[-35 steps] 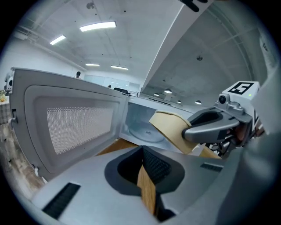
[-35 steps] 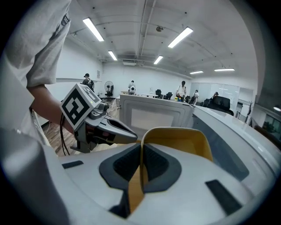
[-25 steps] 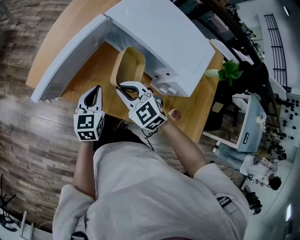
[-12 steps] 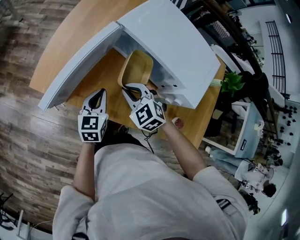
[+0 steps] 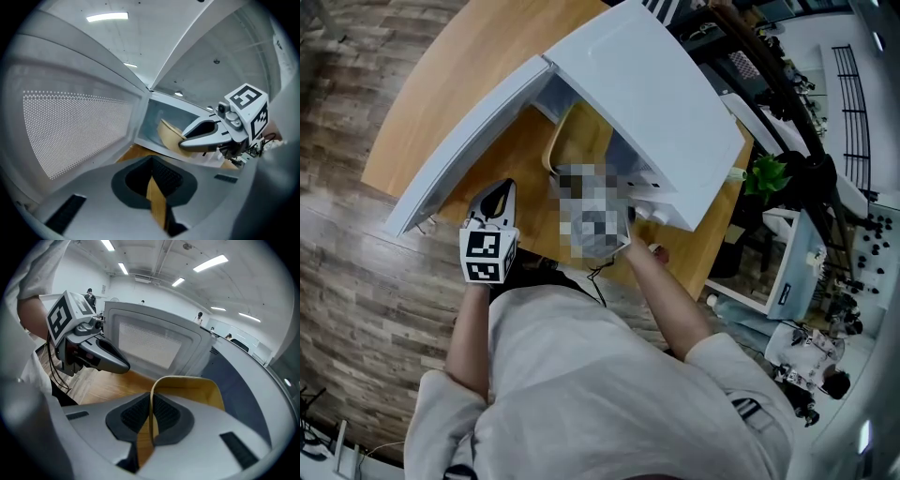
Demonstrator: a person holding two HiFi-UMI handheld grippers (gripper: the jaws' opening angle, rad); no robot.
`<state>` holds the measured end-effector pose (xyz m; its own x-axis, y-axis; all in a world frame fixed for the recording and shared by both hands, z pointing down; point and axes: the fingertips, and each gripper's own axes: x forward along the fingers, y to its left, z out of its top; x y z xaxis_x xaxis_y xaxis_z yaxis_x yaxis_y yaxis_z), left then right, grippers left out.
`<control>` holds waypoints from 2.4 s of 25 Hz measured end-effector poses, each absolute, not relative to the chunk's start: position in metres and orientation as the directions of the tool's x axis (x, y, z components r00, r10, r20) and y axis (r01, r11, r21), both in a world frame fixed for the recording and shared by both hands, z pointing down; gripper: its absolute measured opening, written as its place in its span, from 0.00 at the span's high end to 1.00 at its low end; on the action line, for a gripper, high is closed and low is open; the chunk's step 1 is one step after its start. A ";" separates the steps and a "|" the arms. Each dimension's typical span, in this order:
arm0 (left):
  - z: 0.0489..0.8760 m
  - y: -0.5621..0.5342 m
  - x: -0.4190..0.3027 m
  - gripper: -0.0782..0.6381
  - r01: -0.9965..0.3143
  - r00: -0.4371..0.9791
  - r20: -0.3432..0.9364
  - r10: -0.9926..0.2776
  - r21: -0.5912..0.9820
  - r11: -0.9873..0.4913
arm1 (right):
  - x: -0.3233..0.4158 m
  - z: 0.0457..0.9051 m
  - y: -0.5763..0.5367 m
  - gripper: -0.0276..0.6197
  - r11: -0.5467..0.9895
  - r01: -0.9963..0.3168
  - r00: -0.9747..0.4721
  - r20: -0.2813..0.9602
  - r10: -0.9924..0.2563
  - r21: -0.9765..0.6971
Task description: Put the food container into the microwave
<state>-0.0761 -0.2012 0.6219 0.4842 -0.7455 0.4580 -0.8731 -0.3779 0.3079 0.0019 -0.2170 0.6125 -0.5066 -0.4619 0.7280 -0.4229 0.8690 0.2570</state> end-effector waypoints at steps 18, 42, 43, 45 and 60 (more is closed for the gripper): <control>0.631 -0.232 -0.069 0.87 -0.845 0.534 0.479 -0.697 0.306 -0.438 | 0.017 0.626 -0.262 0.91 0.818 -0.500 -0.424 0.744 -0.517 0.284; 0.634 -0.260 -0.065 0.87 -0.825 0.564 0.494 -0.662 0.289 -0.486 | 0.037 0.645 -0.308 0.89 0.740 -0.579 -0.310 0.747 -0.589 0.343; 0.635 -0.260 -0.064 0.87 -0.823 0.566 0.494 -0.660 0.289 -0.489 | 0.038 0.645 -0.309 0.89 0.737 -0.580 -0.306 0.746 -0.592 0.347; 0.636 -0.261 -0.062 0.87 -0.820 0.570 0.496 -0.655 0.289 -0.494 | 0.040 0.646 -0.311 0.89 0.732 -0.582 -0.298 0.745 -0.597 0.353; 0.638 -0.267 -0.053 0.87 -0.805 0.589 0.495 -0.639 0.288 -0.518 | 0.048 0.652 -0.325 0.89 0.713 -0.582 -0.257 0.744 -0.617 0.390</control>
